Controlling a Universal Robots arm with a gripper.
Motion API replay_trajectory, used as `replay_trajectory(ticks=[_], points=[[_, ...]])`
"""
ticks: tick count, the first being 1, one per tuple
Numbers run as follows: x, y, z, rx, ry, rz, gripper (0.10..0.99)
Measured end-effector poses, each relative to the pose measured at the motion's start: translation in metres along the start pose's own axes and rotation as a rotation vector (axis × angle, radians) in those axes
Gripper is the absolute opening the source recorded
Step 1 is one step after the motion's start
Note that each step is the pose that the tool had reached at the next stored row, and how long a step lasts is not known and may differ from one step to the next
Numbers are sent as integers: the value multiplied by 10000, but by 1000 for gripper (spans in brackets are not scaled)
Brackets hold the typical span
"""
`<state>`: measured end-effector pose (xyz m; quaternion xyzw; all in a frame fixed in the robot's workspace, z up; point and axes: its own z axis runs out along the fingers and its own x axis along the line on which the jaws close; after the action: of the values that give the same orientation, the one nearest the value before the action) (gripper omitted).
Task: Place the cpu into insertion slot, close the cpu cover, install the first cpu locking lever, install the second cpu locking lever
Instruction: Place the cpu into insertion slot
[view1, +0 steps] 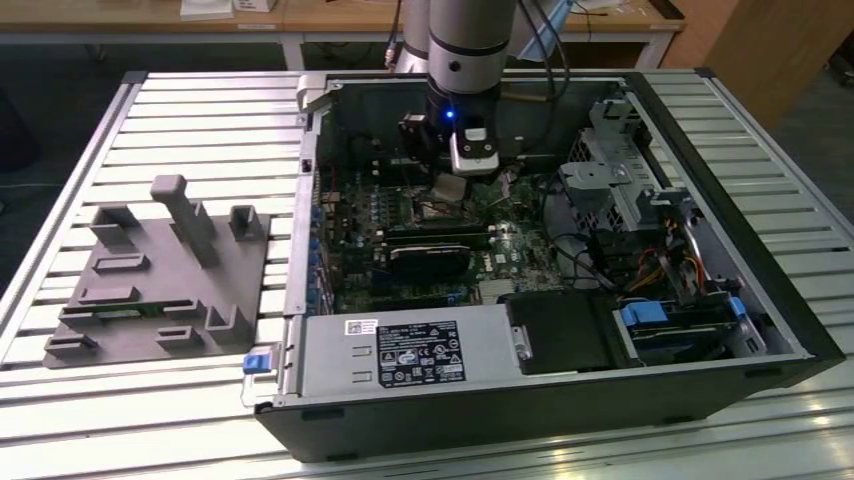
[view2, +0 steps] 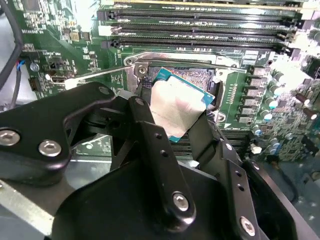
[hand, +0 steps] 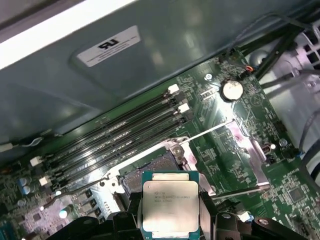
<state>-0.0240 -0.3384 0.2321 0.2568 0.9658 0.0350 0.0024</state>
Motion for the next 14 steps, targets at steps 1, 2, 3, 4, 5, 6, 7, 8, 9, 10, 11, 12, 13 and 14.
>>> replay_trajectory(ticks=[1, 2, 3, 4, 5, 6, 7, 8, 9, 10, 11, 12, 13, 14], points=[[0, 0, 0, 0, -9, 114, 541], [0, 0, 0, -1, -17, 230, 541], [0, 0, 1, -3, -25, 344, 541], [0, 0, 1, -4, -33, 460, 541], [0, 0, 1, -6, -41, 579, 541], [0, 0, 1, -7, -50, 699, 541], [0, 0, 2, -9, -59, 827, 541], [0, 0, 2, -9, -68, 946, 541], [0, 0, 2, -9, -77, 1069, 541], [0, 0, 2, -10, -85, 1187, 541], [0, 0, 2, -11, -94, 1302, 541], [0, 0, 2, -11, -103, 1418, 541], [0, 0, 2, -12, -111, 1534, 541], [0, 0, 3, -12, -119, 1644, 541]])
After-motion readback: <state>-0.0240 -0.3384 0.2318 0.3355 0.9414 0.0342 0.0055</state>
